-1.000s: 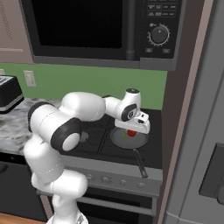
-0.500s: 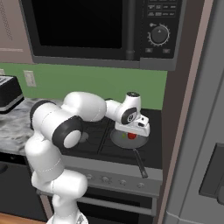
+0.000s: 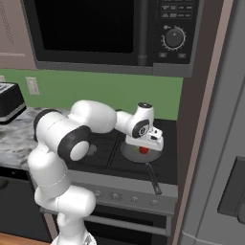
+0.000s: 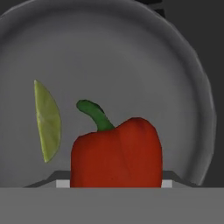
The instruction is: Put the lemon wedge and bell pepper in the pan. Then turn on the front right burner and set the heat to medium.
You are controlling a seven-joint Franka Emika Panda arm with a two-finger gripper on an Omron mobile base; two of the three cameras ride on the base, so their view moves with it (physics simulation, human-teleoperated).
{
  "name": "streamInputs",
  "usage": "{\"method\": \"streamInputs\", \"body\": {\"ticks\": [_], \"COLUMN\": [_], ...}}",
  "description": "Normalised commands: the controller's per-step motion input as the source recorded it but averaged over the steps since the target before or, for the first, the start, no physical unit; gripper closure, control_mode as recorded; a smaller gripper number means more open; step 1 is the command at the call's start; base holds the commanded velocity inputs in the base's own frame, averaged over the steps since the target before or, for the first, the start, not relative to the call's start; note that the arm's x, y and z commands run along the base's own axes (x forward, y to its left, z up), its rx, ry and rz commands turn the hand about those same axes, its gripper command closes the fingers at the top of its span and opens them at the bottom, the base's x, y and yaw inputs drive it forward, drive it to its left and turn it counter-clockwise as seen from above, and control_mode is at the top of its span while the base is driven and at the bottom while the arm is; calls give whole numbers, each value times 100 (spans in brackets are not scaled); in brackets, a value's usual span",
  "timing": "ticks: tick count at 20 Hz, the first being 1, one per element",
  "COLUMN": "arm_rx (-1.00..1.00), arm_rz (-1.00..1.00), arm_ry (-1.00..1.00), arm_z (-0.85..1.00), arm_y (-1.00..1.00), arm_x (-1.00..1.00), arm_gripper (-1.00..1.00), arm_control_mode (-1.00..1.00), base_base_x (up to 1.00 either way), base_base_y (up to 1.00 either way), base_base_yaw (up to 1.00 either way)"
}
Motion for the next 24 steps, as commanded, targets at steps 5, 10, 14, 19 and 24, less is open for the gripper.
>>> {"method": "streamInputs", "body": {"ticks": [5,10,14,19,24], "arm_rx": [0,0,0,0,0], "arm_rz": [5,5,5,3,0], "arm_ry": [0,0,0,0,0], "arm_z": [-13,-15,-18,-8,0], "arm_y": [1,0,0,0,0], "arm_x": [7,11,17,15,0], "arm_gripper": [100,100,100,100,100], "arm_control_mode": [-100,-100,-100,-100,-100], "base_base_x": [0,0,0,0,0], "base_base_y": [0,0,0,0,0], "base_base_yaw": [0,0,0,0,0]}}
